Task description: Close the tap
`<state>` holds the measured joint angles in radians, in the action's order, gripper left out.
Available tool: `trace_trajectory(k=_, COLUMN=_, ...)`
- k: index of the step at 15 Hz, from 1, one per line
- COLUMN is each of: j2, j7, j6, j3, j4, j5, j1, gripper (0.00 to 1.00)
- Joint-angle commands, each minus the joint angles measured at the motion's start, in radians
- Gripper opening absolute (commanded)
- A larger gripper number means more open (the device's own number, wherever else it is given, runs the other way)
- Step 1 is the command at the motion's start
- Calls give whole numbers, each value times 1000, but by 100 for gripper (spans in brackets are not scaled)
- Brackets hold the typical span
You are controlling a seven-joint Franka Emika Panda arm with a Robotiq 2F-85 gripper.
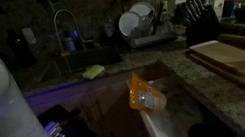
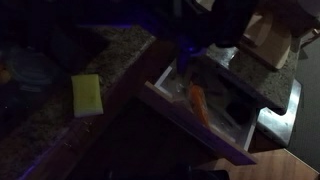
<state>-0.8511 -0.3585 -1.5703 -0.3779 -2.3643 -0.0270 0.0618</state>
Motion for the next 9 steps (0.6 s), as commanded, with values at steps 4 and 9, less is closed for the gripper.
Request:
trace_trajectory(k=4, j2=7, j7=-11, j6=3, j3=10, j4=3, j5=-9, j1=17, gripper=100)
trace_trajectory(k=9, j2=228, j7=56, j6=-150, j3=-32, j4=50, j5=16, j1=23, gripper=100)
